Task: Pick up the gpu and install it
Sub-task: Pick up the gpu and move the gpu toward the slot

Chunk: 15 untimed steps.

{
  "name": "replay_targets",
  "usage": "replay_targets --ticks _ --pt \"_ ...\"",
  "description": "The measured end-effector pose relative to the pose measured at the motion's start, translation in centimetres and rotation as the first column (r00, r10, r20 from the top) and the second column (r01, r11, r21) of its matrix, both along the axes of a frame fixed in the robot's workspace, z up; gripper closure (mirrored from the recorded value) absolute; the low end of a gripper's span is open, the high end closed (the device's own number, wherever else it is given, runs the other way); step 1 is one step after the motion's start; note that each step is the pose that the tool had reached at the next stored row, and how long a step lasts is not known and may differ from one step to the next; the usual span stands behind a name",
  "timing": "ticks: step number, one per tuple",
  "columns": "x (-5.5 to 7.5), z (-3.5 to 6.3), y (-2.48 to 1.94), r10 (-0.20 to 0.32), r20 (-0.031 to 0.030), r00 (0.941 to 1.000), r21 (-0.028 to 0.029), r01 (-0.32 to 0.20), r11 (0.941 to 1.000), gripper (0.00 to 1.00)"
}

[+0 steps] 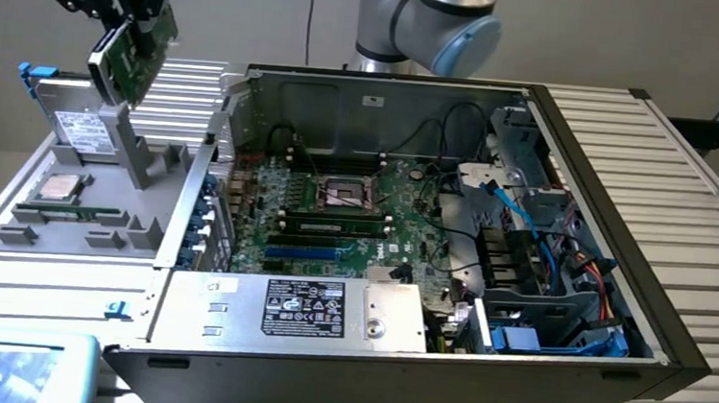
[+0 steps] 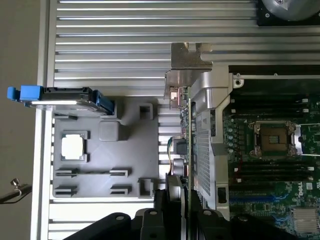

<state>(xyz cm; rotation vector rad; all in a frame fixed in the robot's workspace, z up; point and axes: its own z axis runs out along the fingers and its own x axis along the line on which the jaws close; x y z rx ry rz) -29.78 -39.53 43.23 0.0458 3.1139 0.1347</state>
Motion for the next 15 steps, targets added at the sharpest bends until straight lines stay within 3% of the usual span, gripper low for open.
replay_targets --ticks 7,15 --pt "3.2 0.67 -0.15 0.0 0.0 1.0 0.0002 0.0 1.0 0.72" --pt "6.8 0.76 -0.25 0.0 0.0 1.0 0.0004 0.0 1.0 0.72"
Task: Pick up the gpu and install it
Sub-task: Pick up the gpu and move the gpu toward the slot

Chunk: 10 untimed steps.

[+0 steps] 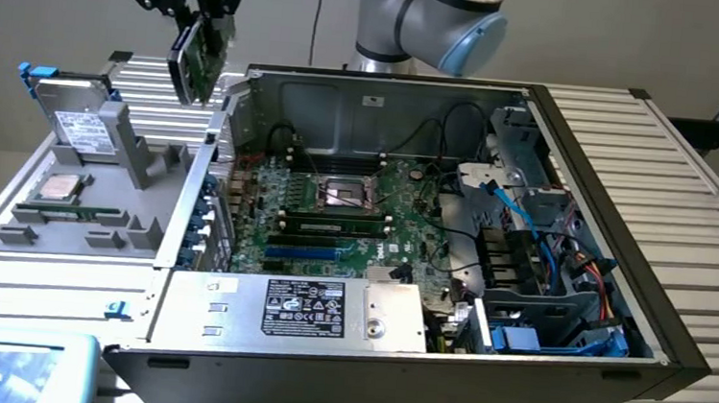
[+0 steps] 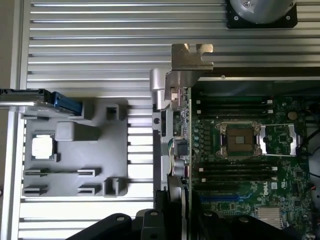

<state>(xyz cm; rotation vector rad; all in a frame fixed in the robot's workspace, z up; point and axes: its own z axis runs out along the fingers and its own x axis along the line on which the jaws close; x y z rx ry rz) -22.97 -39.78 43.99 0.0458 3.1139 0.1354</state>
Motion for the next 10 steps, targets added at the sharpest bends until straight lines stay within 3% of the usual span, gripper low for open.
replay_targets --ticks 10 --pt "4.6 -0.29 -0.41 0.0 0.0 1.0 0.0009 0.0 1.0 0.72"
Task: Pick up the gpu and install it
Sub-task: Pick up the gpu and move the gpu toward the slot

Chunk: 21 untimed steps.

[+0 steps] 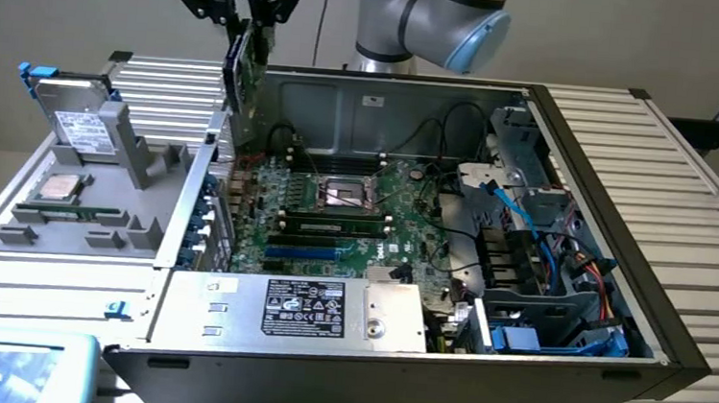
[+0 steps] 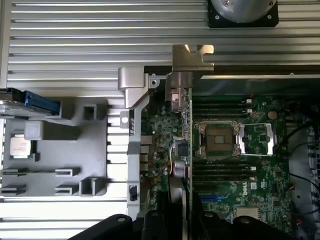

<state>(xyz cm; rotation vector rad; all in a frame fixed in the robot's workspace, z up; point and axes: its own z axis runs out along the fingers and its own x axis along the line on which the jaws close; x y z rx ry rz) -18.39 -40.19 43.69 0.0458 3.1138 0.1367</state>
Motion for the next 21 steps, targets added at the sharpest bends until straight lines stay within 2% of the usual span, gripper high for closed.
replay_targets --ticks 10,21 --pt "4.5 -1.33 -0.51 0.0 0.0 1.0 0.0 0.0 1.0 0.72" --pt "9.5 -2.22 -0.58 0.0 0.0 1.0 0.0 0.0 1.0 0.72"
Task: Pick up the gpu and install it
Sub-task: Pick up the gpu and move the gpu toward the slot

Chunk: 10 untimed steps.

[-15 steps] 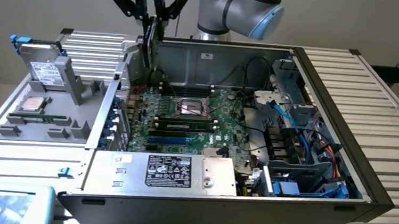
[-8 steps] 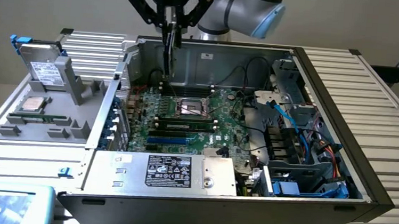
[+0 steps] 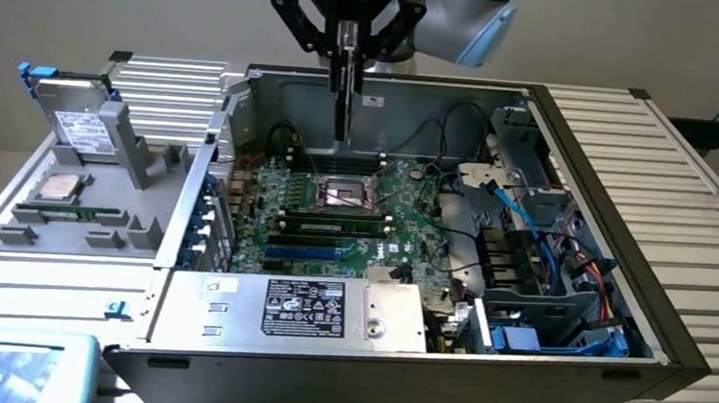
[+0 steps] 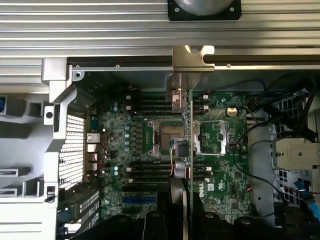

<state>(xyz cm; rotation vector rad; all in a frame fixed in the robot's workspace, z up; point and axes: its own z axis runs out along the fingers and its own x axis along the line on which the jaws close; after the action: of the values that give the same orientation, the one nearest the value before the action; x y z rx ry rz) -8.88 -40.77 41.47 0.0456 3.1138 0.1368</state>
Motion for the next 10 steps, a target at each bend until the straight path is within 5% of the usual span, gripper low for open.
replay_targets --ticks 10 --pt "3.9 -0.75 0.0 0.001 0.0 1.0 0.0 -0.001 1.0 0.72"
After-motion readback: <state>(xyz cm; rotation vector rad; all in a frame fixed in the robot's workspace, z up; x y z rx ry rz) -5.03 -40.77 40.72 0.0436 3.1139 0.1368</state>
